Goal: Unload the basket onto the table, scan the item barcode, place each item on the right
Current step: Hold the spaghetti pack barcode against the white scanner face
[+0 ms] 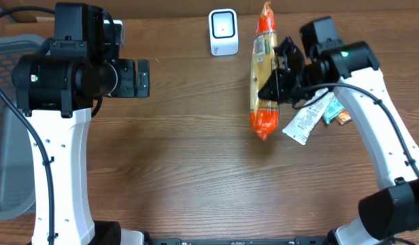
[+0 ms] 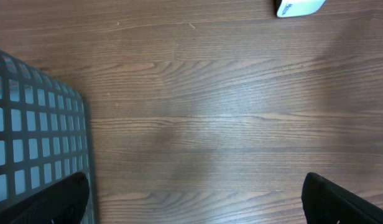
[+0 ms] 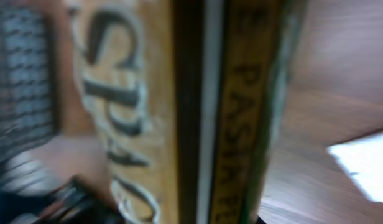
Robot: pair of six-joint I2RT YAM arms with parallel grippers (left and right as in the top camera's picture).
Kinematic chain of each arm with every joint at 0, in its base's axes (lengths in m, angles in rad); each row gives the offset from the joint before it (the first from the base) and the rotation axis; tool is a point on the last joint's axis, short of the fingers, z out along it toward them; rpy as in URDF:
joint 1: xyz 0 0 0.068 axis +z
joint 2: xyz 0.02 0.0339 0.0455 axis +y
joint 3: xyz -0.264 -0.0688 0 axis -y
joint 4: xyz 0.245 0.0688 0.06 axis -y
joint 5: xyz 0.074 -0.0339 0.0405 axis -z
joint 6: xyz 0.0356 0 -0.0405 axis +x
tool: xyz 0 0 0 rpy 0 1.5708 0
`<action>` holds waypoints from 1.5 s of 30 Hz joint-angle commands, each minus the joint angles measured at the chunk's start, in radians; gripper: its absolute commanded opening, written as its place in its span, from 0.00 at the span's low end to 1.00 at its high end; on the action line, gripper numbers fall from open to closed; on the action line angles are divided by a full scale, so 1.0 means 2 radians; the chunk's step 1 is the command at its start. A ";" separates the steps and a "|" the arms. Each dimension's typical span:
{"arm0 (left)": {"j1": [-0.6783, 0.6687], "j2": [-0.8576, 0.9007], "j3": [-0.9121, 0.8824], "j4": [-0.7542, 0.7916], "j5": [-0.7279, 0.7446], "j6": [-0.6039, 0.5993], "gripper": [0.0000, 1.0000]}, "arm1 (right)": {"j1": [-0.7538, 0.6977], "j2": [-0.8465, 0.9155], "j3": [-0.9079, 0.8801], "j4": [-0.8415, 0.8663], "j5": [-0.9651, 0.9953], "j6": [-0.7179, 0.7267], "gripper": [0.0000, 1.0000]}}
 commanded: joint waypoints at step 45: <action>-0.003 0.002 0.004 0.001 -0.001 0.010 1.00 | 0.102 0.360 0.222 0.348 0.701 -0.338 0.04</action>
